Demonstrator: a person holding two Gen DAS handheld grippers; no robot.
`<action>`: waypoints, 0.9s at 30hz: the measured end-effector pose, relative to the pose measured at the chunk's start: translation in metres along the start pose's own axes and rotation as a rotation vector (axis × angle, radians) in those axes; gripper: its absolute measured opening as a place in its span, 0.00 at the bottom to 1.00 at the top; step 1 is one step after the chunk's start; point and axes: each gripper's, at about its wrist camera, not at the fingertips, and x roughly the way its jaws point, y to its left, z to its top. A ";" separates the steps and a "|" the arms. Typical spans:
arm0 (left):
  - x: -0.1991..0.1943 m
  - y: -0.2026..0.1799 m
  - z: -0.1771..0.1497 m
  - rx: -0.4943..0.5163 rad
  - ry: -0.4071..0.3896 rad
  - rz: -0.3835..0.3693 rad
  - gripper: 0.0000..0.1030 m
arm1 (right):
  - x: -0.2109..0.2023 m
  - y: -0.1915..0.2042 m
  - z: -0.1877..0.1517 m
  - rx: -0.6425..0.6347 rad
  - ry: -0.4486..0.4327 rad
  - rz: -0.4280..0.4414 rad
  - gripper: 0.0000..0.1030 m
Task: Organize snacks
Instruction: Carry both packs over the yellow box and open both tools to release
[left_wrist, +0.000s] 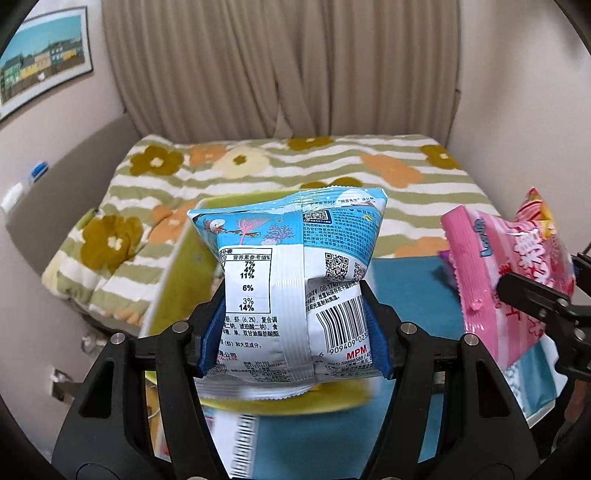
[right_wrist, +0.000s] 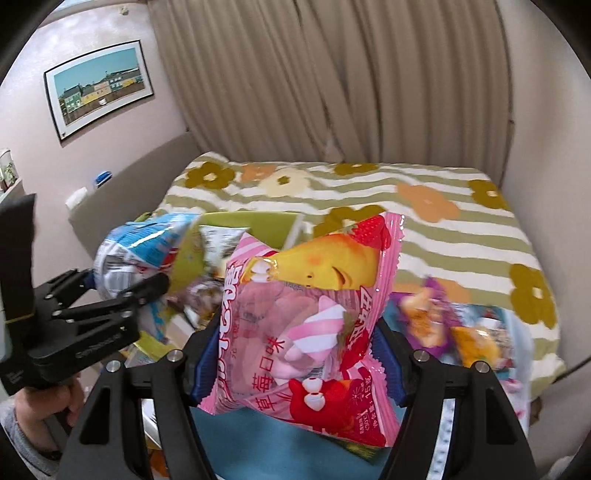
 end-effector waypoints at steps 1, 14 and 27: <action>0.007 0.013 0.002 -0.006 0.011 0.004 0.58 | 0.005 0.007 0.003 -0.006 0.006 0.005 0.65; 0.087 0.113 -0.005 0.004 0.147 -0.084 1.00 | 0.075 0.071 0.028 0.012 0.057 -0.028 0.65; 0.067 0.143 -0.020 -0.006 0.132 -0.186 1.00 | 0.105 0.098 0.038 0.016 0.100 -0.084 0.66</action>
